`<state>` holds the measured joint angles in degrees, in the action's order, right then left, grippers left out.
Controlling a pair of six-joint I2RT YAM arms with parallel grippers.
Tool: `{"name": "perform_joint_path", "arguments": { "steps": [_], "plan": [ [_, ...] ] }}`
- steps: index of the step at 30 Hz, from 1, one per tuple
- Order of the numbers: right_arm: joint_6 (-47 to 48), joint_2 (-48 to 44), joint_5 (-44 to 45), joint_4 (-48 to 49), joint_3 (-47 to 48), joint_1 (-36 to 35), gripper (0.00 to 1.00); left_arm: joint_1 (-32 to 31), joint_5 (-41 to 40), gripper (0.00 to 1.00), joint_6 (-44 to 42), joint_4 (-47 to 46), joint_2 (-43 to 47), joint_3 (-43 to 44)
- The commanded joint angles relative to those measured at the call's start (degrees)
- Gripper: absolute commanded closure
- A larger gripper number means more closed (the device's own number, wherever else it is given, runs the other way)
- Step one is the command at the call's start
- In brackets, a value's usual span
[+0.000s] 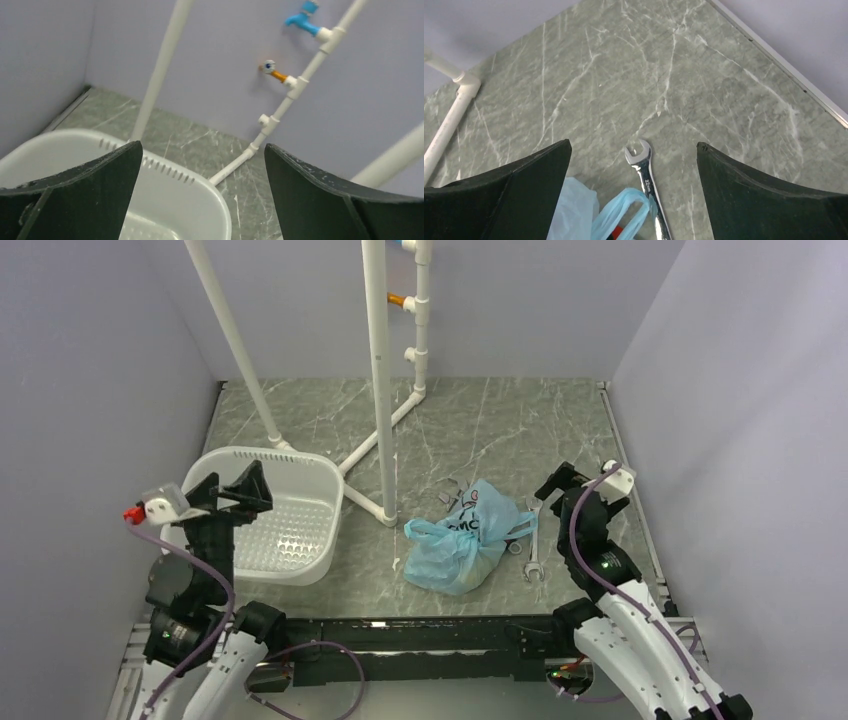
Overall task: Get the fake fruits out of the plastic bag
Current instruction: Untie the plastic bag at the center of the board.
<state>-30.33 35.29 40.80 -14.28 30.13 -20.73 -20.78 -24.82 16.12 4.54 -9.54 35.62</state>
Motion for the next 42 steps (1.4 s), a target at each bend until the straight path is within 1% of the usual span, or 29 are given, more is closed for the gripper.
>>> {"name": "perform_joint_path", "arguments": {
  "steps": [1,3,5,7,9,12,15,21,24,27,29,31,32,34,35,37,39,40,42],
  "plan": [
    [0.48,-2.48,-3.71,-4.76,3.45,-0.23,0.00,-0.06,-9.46,0.01,15.42,26.85,-6.36,12.55],
    [2.49,-3.16,-10.21,-5.26,4.27,-0.25,0.00,-0.06,-2.19,0.01,10.17,30.64,-7.65,16.04],
    [3.07,-3.90,-15.51,-5.71,4.05,-0.27,0.00,-0.06,2.19,0.01,9.82,33.12,-7.04,17.27],
    [-1.14,-4.09,-16.38,-9.14,4.49,-0.19,0.00,-0.13,1.04,0.01,13.07,35.78,-4.98,16.97],
    [-2.66,-4.01,-18.51,-10.86,4.79,-0.25,0.00,-0.11,1.44,0.01,13.62,36.27,-1.82,15.66],
    [-3.08,-3.20,-24.56,-12.93,6.27,-0.27,0.00,-0.14,7.94,0.01,12.29,34.27,3.18,13.17],
    [-3.51,-2.63,-29.12,-15.19,7.21,-0.25,0.00,-0.14,14.75,0.01,13.35,32.96,4.42,12.30],
    [-0.02,-0.43,-45.54,-13.18,7.08,-0.24,0.00,-0.13,26.36,0.01,13.71,35.92,-4.24,15.13],
    [1.96,2.16,-52.70,-12.45,7.34,-0.24,0.00,-0.14,34.68,0.01,11.90,34.27,-9.39,14.79],
    [3.19,4.36,-59.19,-10.01,6.26,-0.26,0.00,-0.14,45.92,0.12,10.03,30.37,-15.04,13.99],
    [3.45,6.13,-63.42,-8.00,5.49,-0.27,0.00,-0.25,53.11,0.15,10.06,26.23,-18.58,13.07],
    [3.09,7.90,-65.98,-6.47,5.18,-0.41,0.00,-1.87,56.47,0.16,10.71,22.25,-21.33,11.98],
    [2.86,8.75,-66.83,-5.56,4.84,-0.43,0.00,-4.24,55.87,0.17,10.66,20.85,-22.44,11.81],
    [2.44,10.47,-67.41,-4.47,4.82,-1.25,0.01,-11.40,49.75,0.17,9.85,19.70,-25.74,12.06],
    [2.22,11.83,-67.33,-4.07,4.92,-2.01,0.01,-17.76,45.48,0.16,9.29,19.70,-27.89,12.64],
    [1.37,13.40,-65.65,-3.03,5.04,-4.44,0.03,-28.12,35.03,0.16,8.21,20.33,-32.50,14.45],
    [0.39,14.32,-62.72,-1.86,4.87,-6.88,0.05,-36.65,25.84,0.16,7.22,20.34,-36.98,16.23],
    [-0.11,14.73,-61.47,-1.54,4.89,-8.32,0.06,-39.60,22.68,0.16,7.14,19.71,-38.70,16.73],
    [-1.40,15.94,-59.13,-1.28,5.17,-10.10,0.10,-43.02,18.35,0.18,8.34,16.82,-41.25,16.51]
  ]
}}
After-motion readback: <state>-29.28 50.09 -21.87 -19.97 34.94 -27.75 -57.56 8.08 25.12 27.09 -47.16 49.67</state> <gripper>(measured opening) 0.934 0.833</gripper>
